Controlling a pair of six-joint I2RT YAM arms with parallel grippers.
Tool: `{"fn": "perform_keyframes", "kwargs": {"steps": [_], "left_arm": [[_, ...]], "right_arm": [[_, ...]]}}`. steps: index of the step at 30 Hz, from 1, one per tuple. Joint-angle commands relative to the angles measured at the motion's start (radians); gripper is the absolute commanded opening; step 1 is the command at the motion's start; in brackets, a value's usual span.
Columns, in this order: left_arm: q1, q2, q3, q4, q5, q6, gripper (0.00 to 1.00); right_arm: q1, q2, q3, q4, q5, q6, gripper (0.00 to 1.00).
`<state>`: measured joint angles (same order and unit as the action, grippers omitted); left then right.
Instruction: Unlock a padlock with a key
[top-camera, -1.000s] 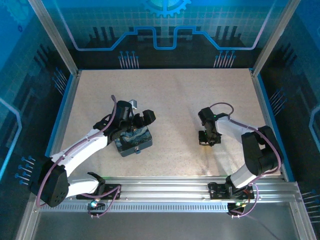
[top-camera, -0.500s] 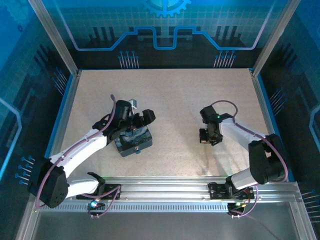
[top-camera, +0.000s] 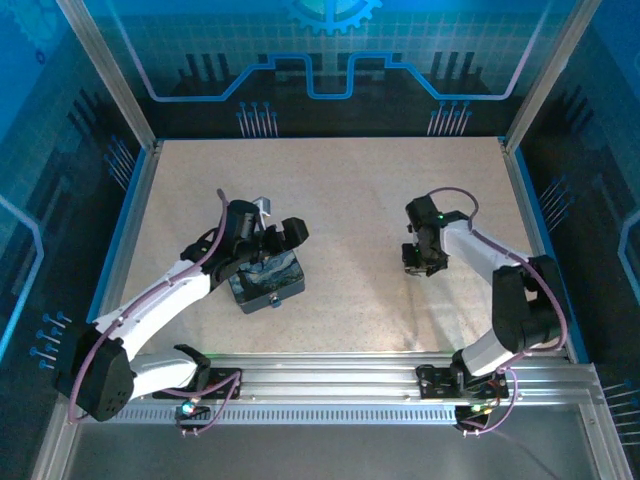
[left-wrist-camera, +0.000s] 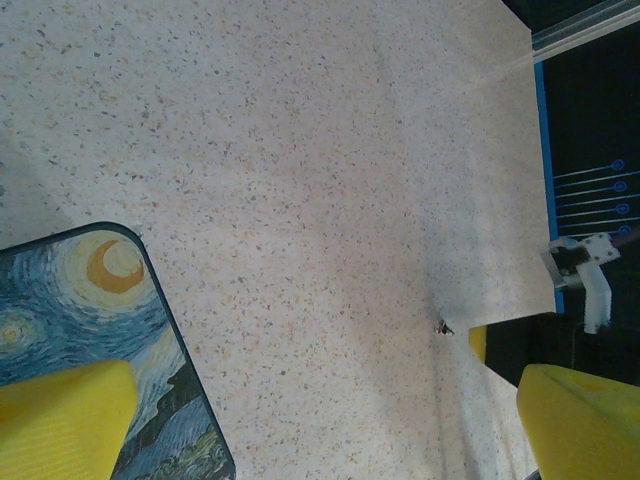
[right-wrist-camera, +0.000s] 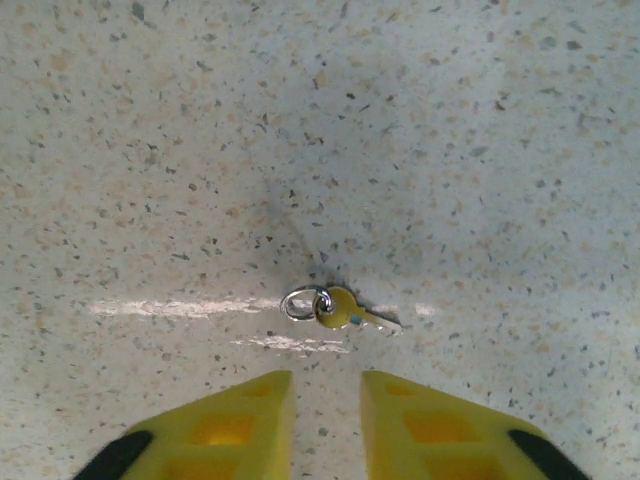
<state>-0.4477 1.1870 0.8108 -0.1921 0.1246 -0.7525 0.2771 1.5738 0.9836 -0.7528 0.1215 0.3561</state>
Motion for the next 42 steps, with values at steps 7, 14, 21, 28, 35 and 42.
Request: {"fn": "perform_keyframes", "kwargs": {"steps": [7,14,21,28,35,42], "left_arm": [[0.018,-0.036,0.015,-0.026,-0.008,0.022,0.99],[0.025,-0.037,0.014,-0.027,-0.002,0.022,0.99],[0.027,-0.037,0.011,-0.027,0.000,0.018,0.99],[0.030,-0.037,0.008,-0.029,0.003,0.019,0.99],[0.032,-0.038,0.003,-0.029,0.002,0.017,0.99],[0.033,-0.040,0.003,-0.030,0.003,0.015,0.99]], "right_arm": [[-0.011,0.132,0.098,-0.064,-0.041,-0.088,0.31],[-0.005,0.190,0.128,-0.060,-0.053,-0.111,0.31],[0.007,0.238,0.143,-0.073,-0.069,-0.099,0.31],[0.031,0.251,0.127,-0.084,-0.050,-0.069,0.27],[0.046,0.246,0.115,-0.086,-0.041,-0.061,0.21],[0.068,0.214,0.120,-0.112,-0.003,-0.044,0.13]]}}
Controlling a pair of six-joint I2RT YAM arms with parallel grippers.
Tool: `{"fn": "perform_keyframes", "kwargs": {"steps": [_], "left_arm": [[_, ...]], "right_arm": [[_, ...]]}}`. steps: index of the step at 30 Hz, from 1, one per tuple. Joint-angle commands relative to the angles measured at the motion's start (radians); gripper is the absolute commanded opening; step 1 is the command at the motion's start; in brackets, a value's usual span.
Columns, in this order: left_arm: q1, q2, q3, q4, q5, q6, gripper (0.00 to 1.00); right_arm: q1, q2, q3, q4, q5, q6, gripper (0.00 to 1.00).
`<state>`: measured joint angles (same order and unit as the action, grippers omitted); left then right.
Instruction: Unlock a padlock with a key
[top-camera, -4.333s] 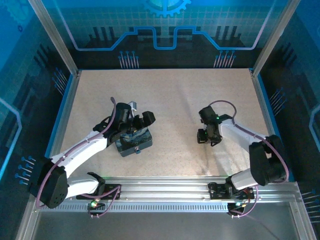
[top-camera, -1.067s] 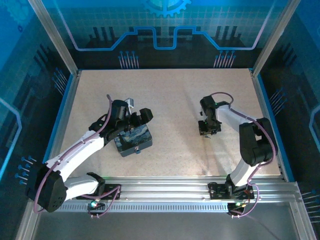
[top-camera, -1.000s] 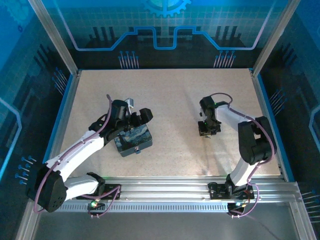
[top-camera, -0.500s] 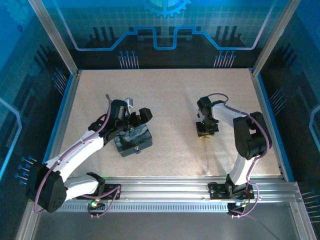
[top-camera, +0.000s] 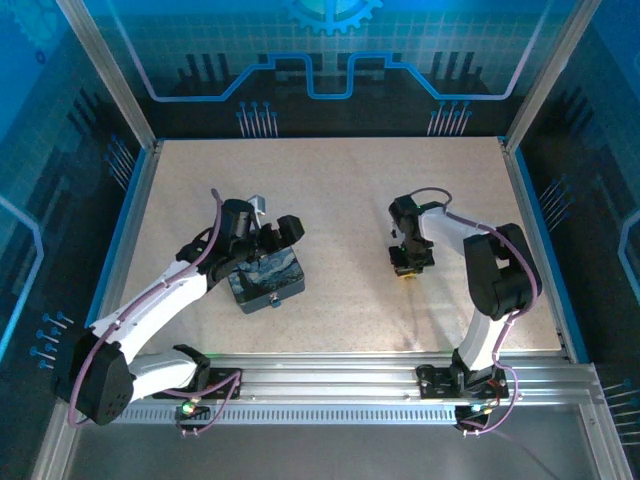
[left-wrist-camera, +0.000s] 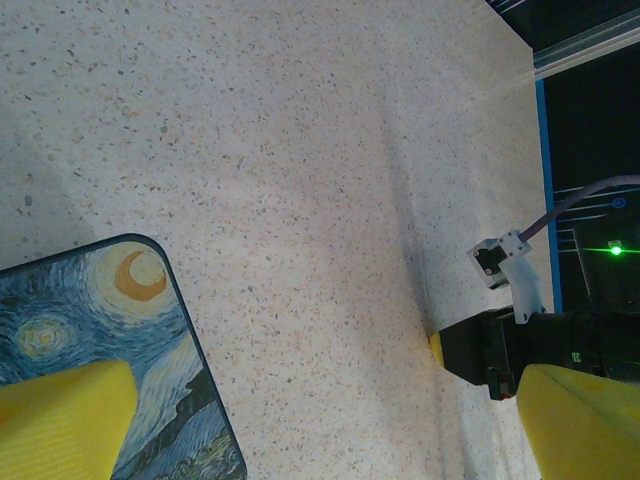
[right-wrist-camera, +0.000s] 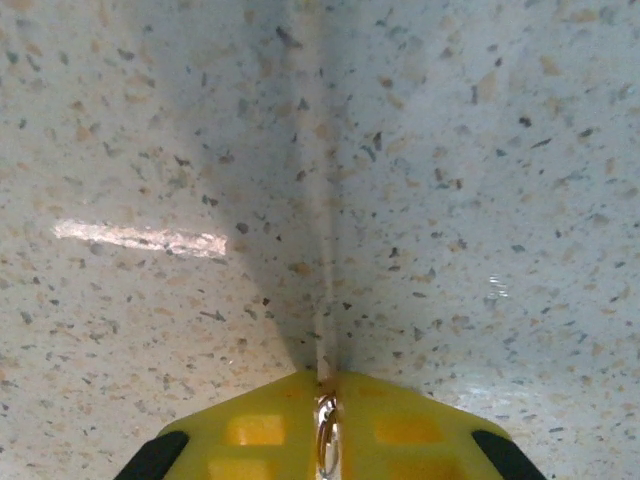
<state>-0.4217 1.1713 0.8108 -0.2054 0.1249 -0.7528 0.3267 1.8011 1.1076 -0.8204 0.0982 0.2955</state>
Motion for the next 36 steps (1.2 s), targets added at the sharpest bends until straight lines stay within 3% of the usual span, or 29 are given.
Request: {"fn": "perform_keyframes", "kwargs": {"steps": [1,10,20,28,36], "left_arm": [[0.007,-0.023,0.004,-0.017,0.002,0.015,0.99],[0.009,-0.030,0.006,-0.018,0.010,-0.002,0.99],[0.039,0.007,0.041,-0.003,0.162,-0.218,0.99],[0.033,0.020,-0.043,0.231,0.269,-0.509,0.99],[0.002,0.030,-0.144,0.502,0.267,-0.841,0.99]], "right_arm": [[0.021,-0.020,-0.003,-0.049,0.026,0.018,0.12],[0.044,-0.093,0.005,-0.073,0.048,0.024,0.01],[0.107,-0.281,0.027,-0.014,-0.050,-0.020,0.00],[0.140,-0.459,-0.017,0.172,-0.262,0.136,0.00],[0.212,-0.556,-0.072,0.401,-0.317,0.331,0.00]]}}
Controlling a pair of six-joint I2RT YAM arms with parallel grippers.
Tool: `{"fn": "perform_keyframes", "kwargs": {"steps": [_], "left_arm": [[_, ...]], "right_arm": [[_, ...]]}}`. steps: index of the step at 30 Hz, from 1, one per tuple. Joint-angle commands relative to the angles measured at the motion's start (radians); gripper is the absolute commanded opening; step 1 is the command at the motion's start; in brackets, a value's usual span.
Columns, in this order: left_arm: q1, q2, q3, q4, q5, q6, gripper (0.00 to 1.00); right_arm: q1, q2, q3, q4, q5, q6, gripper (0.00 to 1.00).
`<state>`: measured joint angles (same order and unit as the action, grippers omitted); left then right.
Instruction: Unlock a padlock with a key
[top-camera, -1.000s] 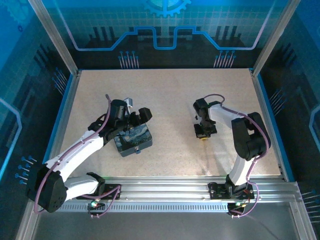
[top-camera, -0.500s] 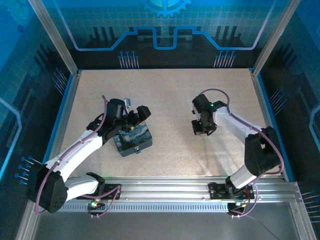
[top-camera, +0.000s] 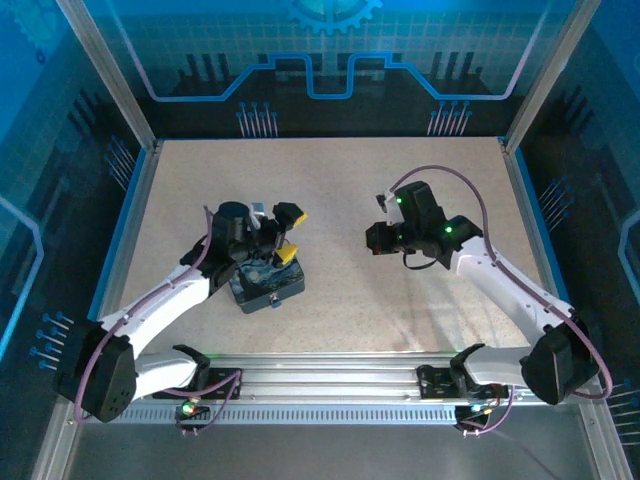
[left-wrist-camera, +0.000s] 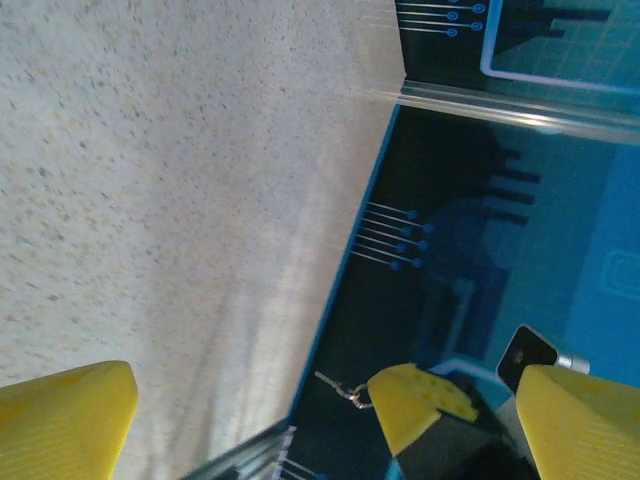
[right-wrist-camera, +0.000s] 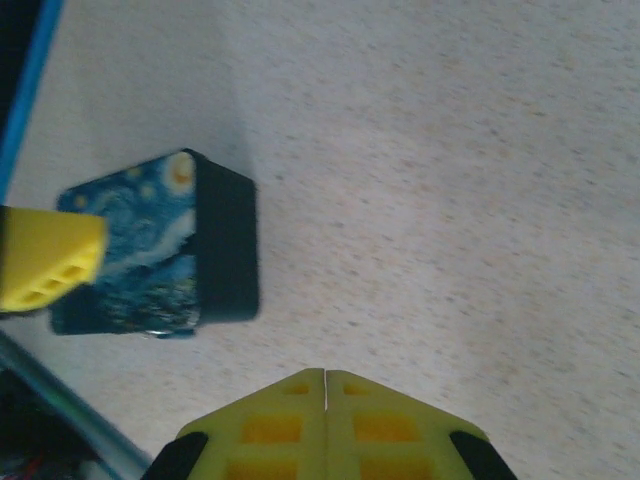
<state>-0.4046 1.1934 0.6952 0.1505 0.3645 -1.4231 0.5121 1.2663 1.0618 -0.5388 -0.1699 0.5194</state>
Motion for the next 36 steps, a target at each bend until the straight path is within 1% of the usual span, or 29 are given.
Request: {"fn": "perform_keyframes", "kwargs": {"steps": [1,5,7,13,20,25,32,36], "left_arm": [[-0.021,0.010,-0.037,0.174,0.020,-0.201,0.98],[-0.045,0.025,-0.060,0.270,-0.001,-0.291,0.98],[-0.061,0.036,-0.066,0.309,-0.011,-0.312,0.98],[-0.090,0.069,-0.076,0.436,-0.045,-0.302,0.98],[-0.129,0.106,-0.105,0.552,-0.081,-0.288,0.98],[-0.144,0.118,-0.106,0.580,-0.081,-0.291,0.98],[-0.165,0.111,-0.113,0.561,-0.090,-0.333,0.96],[-0.168,0.083,-0.115,0.517,-0.106,-0.334,0.95]], "right_arm": [[0.034,-0.027,-0.036,0.151,-0.055,0.135,0.00],[0.070,-0.035,-0.068,0.257,-0.068,0.231,0.00],[0.087,-0.038,-0.082,0.297,-0.061,0.277,0.00],[0.140,-0.042,-0.134,0.434,-0.064,0.458,0.00],[0.209,-0.047,-0.161,0.572,-0.033,0.595,0.00],[0.235,-0.032,-0.134,0.589,-0.007,0.593,0.00],[0.235,0.012,-0.108,0.590,0.001,0.572,0.00],[0.236,0.028,-0.099,0.589,0.009,0.561,0.00]]}}
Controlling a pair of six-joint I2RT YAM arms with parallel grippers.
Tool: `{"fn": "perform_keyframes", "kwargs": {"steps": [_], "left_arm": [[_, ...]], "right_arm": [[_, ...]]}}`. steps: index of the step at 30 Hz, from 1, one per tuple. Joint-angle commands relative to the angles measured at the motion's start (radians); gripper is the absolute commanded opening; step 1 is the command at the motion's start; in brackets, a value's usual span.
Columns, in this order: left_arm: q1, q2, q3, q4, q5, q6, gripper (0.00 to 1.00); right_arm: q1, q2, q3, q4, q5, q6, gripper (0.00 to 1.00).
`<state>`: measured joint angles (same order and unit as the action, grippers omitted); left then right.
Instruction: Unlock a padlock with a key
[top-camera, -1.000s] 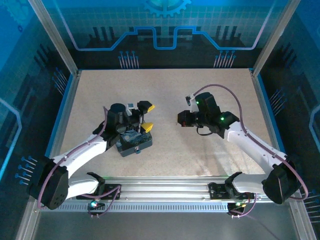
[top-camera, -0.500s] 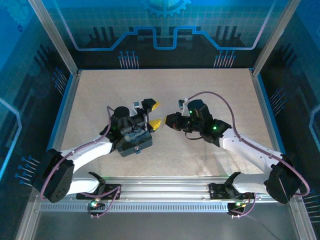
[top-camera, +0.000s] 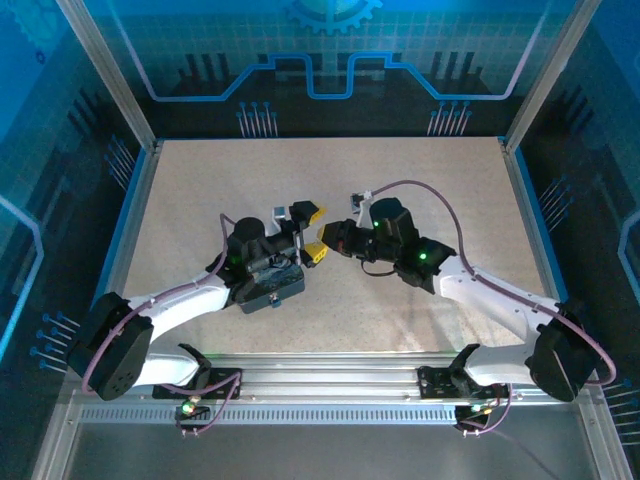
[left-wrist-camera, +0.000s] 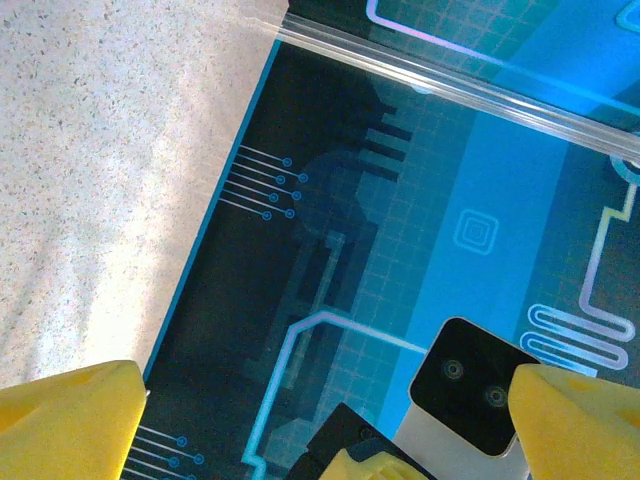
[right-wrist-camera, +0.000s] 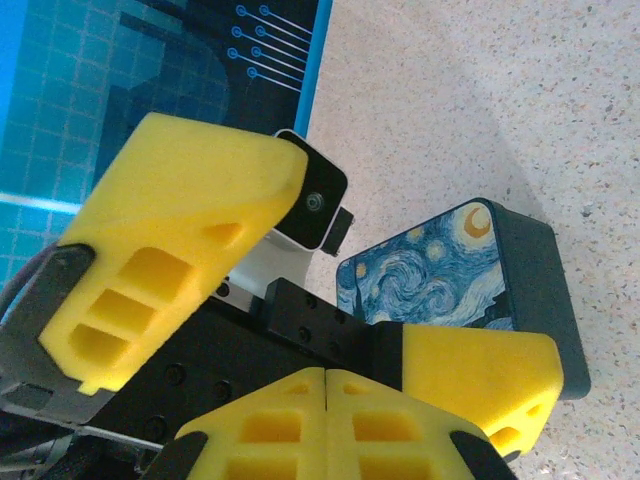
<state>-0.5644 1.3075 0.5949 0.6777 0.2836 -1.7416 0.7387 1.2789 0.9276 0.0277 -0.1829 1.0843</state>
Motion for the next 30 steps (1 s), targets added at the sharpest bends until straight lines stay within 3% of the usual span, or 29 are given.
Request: {"fn": "perform_keyframes", "kwargs": {"steps": [1,16,30], "left_arm": [[-0.008,-0.038,-0.016,-0.024,-0.028,-0.016,0.94],[-0.007,-0.091,-0.044,-0.068,-0.066,-0.060,0.82],[-0.007,-0.108,-0.047,-0.101,-0.084,-0.055,0.55]], "right_arm": [[0.009,0.021,0.040,0.024,0.021,-0.006,0.00],[0.008,0.048,0.037,-0.004,0.025,-0.021,0.00],[0.007,0.032,0.024,-0.013,0.031,-0.020,0.00]]}}
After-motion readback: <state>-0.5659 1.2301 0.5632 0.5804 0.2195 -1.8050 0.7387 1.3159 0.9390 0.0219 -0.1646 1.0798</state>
